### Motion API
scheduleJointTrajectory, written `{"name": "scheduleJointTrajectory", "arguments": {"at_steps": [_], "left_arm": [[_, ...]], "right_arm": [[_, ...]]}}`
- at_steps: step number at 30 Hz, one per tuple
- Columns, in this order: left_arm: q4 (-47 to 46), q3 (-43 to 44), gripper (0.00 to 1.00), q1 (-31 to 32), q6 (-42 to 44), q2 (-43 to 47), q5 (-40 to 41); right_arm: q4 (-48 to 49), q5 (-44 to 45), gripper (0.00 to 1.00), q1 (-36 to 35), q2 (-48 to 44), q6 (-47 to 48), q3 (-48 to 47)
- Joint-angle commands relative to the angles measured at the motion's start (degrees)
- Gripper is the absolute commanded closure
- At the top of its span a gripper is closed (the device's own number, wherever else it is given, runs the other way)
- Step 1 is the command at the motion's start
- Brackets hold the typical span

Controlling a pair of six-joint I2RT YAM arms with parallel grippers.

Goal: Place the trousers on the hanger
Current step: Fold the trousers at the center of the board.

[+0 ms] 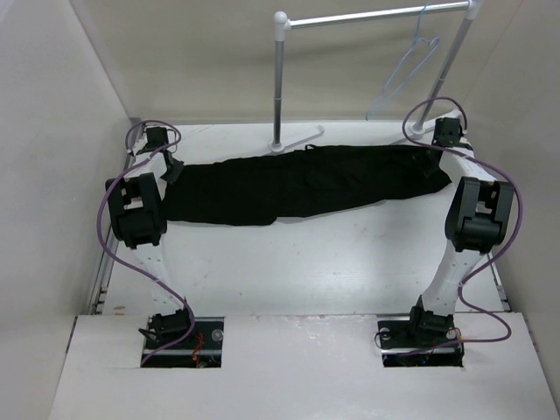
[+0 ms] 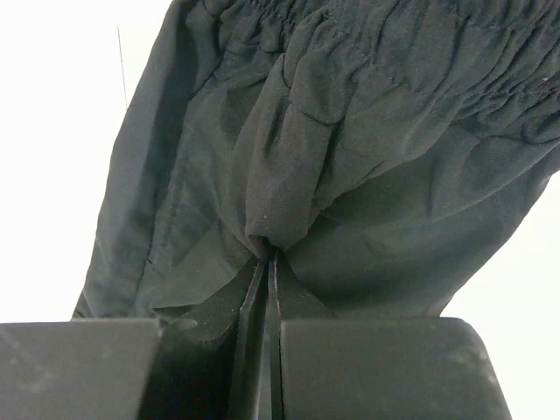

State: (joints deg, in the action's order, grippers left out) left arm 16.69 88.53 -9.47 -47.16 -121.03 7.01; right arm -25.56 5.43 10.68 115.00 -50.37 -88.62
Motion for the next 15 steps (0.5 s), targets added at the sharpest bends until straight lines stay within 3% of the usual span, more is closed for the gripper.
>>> {"name": "scheduleJointTrajectory", "arguments": {"at_steps": [1,12,15], "left_arm": [[-1.04,0.94,0.82,-0.41,0.4,1.5,-0.5],[0.98,-1.17,0.82,-0.24,-0.04,7.74,-0.33],[0.8,-1.26,0.88,-0.24,-0.04,8.53,-0.5]], "right_arm": [[2.01,-1.04,0.91,-0.88,-3.82,0.71,0.99],[2.01,-1.04,0.91,-0.79,-5.05,0.97,1.61],[2.01,-1.12,0.91,-0.79,-5.14,0.97,1.43]]}}
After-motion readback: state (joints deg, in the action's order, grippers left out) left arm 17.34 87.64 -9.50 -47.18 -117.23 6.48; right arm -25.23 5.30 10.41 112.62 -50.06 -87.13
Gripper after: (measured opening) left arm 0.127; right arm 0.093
